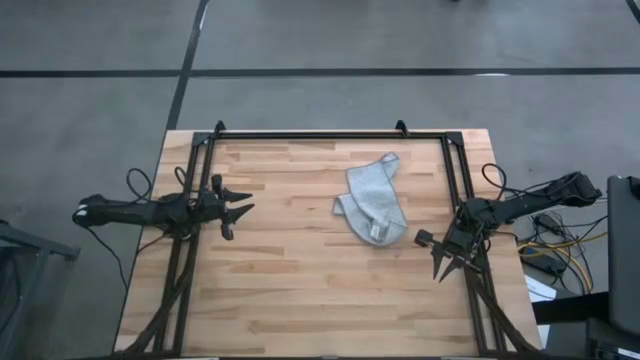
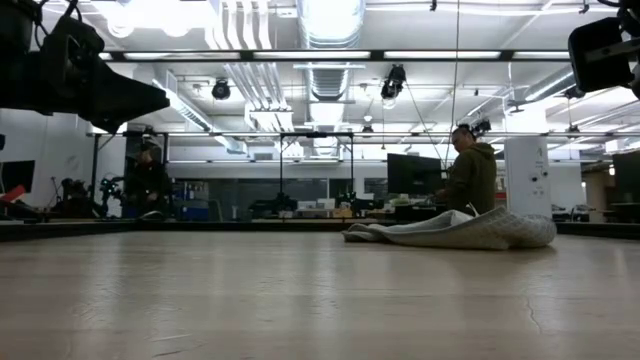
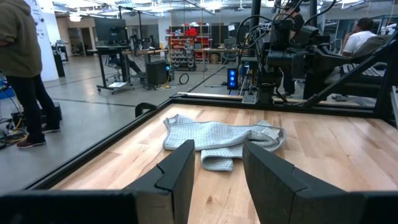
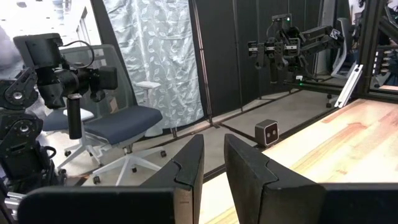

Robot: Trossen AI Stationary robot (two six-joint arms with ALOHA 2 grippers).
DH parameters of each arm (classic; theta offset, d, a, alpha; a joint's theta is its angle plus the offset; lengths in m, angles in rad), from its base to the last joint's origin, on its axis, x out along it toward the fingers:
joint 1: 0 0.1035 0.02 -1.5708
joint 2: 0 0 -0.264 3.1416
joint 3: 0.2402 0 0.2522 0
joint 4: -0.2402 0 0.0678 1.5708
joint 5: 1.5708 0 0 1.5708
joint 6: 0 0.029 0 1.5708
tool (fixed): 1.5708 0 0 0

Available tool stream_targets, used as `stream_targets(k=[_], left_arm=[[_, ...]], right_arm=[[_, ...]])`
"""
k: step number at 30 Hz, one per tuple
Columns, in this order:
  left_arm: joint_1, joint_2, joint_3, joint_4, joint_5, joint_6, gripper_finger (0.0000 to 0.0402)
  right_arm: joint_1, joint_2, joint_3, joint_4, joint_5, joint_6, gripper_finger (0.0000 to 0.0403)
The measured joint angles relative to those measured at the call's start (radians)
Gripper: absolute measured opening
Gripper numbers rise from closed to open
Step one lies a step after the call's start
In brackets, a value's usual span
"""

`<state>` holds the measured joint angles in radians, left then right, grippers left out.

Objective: Fold microfiber towels

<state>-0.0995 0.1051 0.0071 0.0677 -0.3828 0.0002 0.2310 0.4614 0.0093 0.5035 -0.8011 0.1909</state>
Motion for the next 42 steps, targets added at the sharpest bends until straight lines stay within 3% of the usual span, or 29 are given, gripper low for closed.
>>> stream_targets(k=[23,28,42], left_arm=[[0.0,0.0,0.0,0.0,0.0,0.0,0.014],[0.0,0.0,0.0,0.0,0.0,0.0,0.014],[0.0,0.0,0.0,0.0,0.0,0.0,0.014]], right_arm=[[0.0,0.0,0.0,0.0,0.001,-0.024,0.0061],[0.0,0.0,0.0,0.0,0.094,-0.153,0.0061],[0.0,0.0,0.0,0.001,0.1,-0.162,0.0061]])
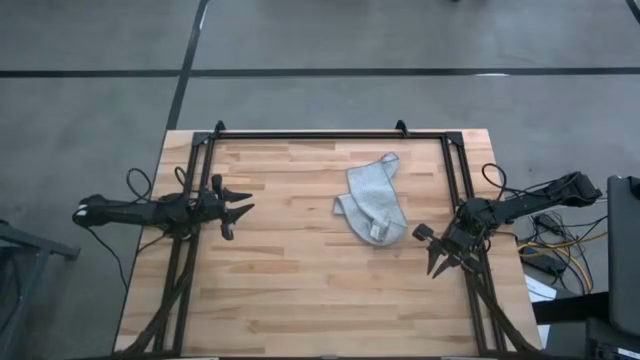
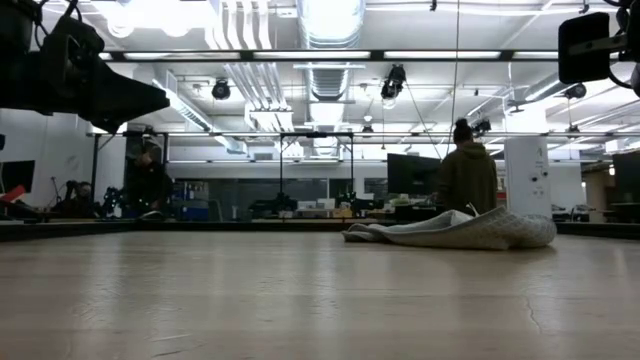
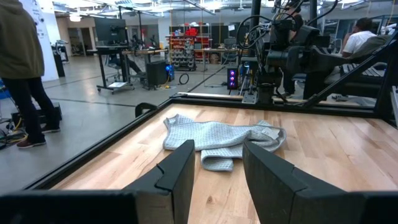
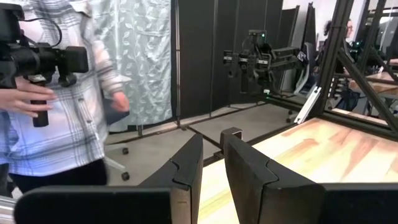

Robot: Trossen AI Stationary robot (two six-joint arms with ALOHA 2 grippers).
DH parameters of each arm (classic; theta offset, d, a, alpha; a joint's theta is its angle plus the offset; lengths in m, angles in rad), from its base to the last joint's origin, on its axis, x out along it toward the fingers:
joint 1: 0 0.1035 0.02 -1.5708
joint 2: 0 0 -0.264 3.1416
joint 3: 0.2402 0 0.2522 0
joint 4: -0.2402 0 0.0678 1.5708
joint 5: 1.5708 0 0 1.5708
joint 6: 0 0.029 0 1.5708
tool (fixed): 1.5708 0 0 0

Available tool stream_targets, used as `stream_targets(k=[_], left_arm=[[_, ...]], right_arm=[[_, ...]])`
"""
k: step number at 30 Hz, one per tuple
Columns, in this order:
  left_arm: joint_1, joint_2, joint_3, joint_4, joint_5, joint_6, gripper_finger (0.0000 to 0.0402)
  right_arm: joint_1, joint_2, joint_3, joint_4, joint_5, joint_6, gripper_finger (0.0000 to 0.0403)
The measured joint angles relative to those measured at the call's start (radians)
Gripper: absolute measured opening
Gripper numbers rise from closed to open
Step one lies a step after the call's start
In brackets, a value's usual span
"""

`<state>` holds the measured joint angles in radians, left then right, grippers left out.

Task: Fold microfiber towels
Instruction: Fold the gray on the table

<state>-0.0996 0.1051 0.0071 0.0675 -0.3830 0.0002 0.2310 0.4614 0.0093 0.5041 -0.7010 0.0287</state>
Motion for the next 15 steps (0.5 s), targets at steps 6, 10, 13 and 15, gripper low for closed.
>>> stream_targets(k=[6,10,13,15], left_arm=[[0.0,0.0,0.0,0.0,0.0,0.0,0.014],[0.0,0.0,0.0,0.0,0.0,0.0,0.014],[0.0,0.0,0.0,0.0,0.0,0.0,0.014],[0.0,0.0,0.0,0.0,0.0,0.0,0.014]], right_arm=[[0.0,0.0,0.0,0.0,0.0,0.083,0.0061],[0.0,0.0,0.0,0.0,0.001,0.203,0.0061],[0.0,0.0,0.0,0.0,0.002,0.256,0.0061],[0.0,0.0,0.0,0.0,0.002,0.293,0.0061]])
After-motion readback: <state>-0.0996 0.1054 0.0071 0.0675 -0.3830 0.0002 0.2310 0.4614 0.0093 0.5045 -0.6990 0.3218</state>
